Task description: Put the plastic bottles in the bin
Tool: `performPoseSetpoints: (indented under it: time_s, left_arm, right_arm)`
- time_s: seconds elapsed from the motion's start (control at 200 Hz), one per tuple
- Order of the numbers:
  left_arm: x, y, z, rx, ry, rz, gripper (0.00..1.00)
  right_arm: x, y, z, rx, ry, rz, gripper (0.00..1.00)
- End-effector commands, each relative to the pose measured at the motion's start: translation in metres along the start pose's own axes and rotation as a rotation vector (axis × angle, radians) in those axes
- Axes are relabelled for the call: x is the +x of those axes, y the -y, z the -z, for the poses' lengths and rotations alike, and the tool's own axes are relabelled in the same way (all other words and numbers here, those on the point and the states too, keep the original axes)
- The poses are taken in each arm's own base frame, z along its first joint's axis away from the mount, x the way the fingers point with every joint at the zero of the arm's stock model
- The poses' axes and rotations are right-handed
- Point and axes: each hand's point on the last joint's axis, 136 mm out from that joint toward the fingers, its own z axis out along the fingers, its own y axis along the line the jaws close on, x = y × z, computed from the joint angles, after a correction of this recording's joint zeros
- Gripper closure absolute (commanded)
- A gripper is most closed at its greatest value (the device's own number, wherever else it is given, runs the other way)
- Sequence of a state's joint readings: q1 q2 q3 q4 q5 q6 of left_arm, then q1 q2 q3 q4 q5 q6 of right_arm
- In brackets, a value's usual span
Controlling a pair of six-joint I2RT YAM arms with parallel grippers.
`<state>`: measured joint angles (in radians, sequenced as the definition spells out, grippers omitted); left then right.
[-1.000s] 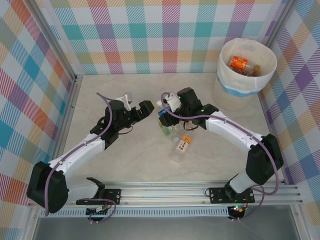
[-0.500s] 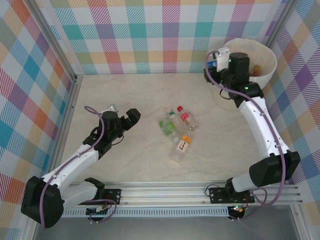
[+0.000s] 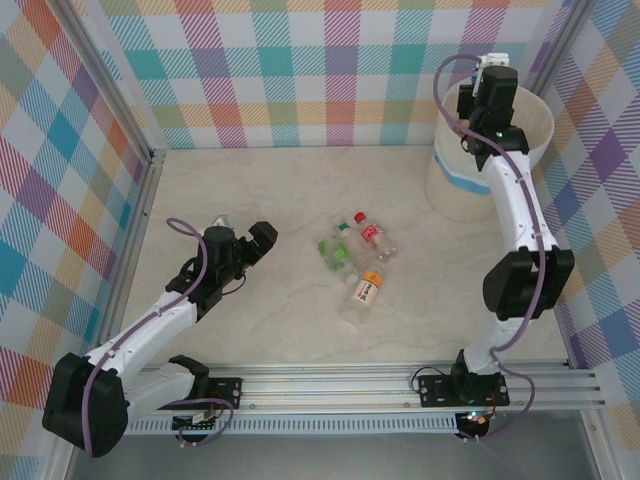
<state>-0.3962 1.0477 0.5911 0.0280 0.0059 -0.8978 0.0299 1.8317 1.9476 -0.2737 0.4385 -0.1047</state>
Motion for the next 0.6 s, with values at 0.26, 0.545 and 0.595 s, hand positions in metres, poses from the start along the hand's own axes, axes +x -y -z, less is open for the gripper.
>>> performPoseSetpoints:
  time_s: [0.26, 0.545, 0.595]
  left_arm:
    - [-0.004, -0.013, 0.004, -0.021, 0.023, 0.035, 0.0]
    - [-0.005, -0.023, 0.012, -0.044, 0.047, 0.045, 0.0]
    - [-0.005, -0.025, 0.013, -0.046, 0.055, 0.056, 0.0]
  right_arm:
    - [-0.03, 0.037, -0.06, 0.283, 0.109, -0.1, 0.45]
    - [-0.028, 0.028, -0.102, 0.294, 0.09, 0.201, 0.28]
    - [-0.02, 0.026, -0.104, 0.289, 0.058, 0.249, 0.22]
